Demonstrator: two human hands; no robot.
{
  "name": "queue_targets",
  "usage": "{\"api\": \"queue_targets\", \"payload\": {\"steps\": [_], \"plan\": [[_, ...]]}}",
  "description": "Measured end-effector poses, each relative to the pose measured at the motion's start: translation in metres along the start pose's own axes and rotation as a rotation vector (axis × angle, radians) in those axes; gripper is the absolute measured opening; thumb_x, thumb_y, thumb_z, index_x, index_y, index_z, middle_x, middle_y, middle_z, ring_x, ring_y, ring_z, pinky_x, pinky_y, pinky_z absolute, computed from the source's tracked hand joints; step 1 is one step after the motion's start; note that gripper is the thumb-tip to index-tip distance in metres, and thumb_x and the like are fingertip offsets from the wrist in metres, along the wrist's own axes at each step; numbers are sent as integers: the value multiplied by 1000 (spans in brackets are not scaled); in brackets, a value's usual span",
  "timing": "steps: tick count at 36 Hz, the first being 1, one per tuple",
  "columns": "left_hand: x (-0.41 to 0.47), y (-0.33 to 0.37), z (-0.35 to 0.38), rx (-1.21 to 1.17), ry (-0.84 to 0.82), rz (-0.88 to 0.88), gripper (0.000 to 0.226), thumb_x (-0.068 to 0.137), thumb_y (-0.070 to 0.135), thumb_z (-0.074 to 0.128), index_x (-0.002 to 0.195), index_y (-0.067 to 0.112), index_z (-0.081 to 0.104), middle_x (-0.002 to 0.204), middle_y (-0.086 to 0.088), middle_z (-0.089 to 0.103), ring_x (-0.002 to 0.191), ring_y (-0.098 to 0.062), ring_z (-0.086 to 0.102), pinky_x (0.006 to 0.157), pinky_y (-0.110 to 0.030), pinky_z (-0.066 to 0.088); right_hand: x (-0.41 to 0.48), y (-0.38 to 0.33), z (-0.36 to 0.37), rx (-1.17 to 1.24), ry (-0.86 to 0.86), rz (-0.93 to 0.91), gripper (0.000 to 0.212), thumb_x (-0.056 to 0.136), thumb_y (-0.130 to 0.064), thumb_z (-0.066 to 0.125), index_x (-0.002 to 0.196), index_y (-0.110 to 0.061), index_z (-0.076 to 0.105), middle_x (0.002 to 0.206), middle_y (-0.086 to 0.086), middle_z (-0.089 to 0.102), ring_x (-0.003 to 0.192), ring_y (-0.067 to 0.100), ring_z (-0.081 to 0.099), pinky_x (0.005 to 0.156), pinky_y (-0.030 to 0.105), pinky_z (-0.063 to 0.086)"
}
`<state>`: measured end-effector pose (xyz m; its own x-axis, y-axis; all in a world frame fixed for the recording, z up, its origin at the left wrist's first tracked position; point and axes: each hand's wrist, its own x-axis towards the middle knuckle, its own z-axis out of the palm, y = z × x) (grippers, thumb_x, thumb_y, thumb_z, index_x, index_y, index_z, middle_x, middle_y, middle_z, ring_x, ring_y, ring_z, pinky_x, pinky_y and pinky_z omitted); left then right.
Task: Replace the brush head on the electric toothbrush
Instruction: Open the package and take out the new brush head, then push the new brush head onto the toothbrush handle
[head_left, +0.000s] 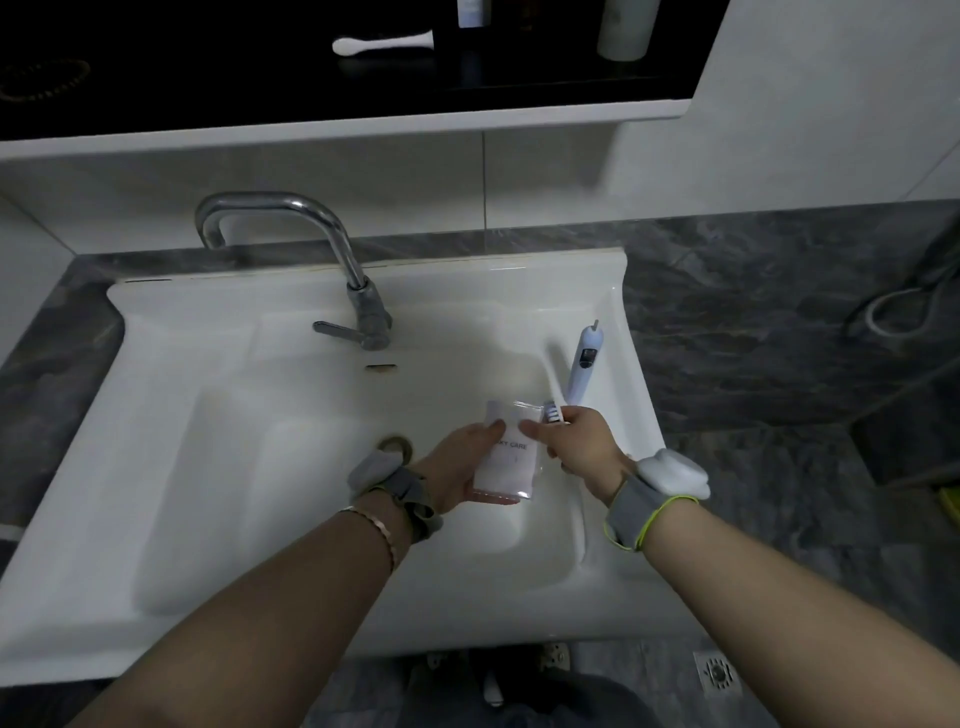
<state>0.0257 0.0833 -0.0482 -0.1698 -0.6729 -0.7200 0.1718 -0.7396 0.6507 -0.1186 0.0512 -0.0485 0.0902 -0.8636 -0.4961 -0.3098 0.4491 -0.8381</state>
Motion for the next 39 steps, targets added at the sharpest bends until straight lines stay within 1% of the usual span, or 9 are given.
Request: {"api": "queue_targets", "payload": {"steps": [3, 11, 19, 22, 24, 29, 33, 36, 39], "plan": [[6, -7, 5, 62, -2, -24, 20, 98, 33, 42, 98, 17, 54, 95, -4, 63, 81, -24, 65, 59, -37, 59, 4, 9, -8, -70, 33, 26, 40, 77, -15, 75, 47, -19, 49, 38, -10, 42, 34, 1, 36, 35, 10, 27], [26, -10, 34, 486, 72, -169, 30, 94, 34, 48, 111, 10, 47, 108, -8, 49, 96, -23, 54, 66, -29, 46, 7, 36, -59, -464, 95, 152, 17, 79, -20, 65, 67, -11, 57, 67, 5, 54, 73, 20, 51, 56, 26, 37], [43, 0, 60, 335, 133, -79, 19, 95, 21, 48, 77, 17, 50, 77, 0, 53, 67, -13, 53, 60, -25, 43, 19, 40, -78, -655, 87, 215, 49, 91, -30, 53, 130, 0, 51, 132, 20, 56, 126, 33, 48, 97, 30, 43], [48, 7, 68, 239, 140, 12, 11, 93, 25, 53, 99, 15, 54, 86, 1, 55, 81, -15, 55, 67, -25, 45, 23, 25, -70, -547, 39, 103, 30, 90, -13, 51, 109, 8, 63, 92, 22, 66, 81, 20, 68, 54, 16, 41], [51, 10, 71, 218, 129, 88, 9, 93, 27, 53, 96, 21, 58, 88, 5, 56, 90, -14, 51, 81, -29, 44, 20, 12, -62, -295, -134, 114, 21, 91, -4, 50, 95, 10, 65, 63, 13, 53, 45, 10, 52, 36, 10, 32], [48, 19, 69, 100, 44, 169, 18, 95, 26, 49, 89, 16, 64, 76, -4, 56, 68, -16, 52, 89, -36, 45, 25, -7, -51, 148, -379, 177, 29, 90, 12, 43, 69, -4, 53, 60, 9, 44, 29, 2, 44, 31, 11, 30], [49, 29, 56, -41, 250, 219, 21, 94, 20, 49, 77, 17, 61, 87, -5, 56, 79, -15, 53, 76, -26, 45, 31, -13, -45, 24, -376, 242, 12, 89, -12, 60, 79, -7, 57, 72, 9, 55, 58, 12, 58, 54, 16, 46], [49, 37, 43, -247, 388, 197, 21, 96, 18, 47, 77, 16, 56, 83, -2, 62, 76, -11, 59, 69, -24, 47, 44, -9, -46, -290, -79, 182, 17, 85, -25, 65, 84, -9, 59, 76, 10, 59, 83, 29, 62, 64, 27, 43], [43, 47, 29, -382, 424, 198, 10, 96, 14, 46, 90, 10, 53, 72, -2, 67, 57, -9, 67, 65, -28, 51, 52, -17, -43, -297, 255, 174, 58, 82, -21, 69, 131, -3, 45, 129, 21, 54, 123, 34, 53, 97, 35, 44]]}}
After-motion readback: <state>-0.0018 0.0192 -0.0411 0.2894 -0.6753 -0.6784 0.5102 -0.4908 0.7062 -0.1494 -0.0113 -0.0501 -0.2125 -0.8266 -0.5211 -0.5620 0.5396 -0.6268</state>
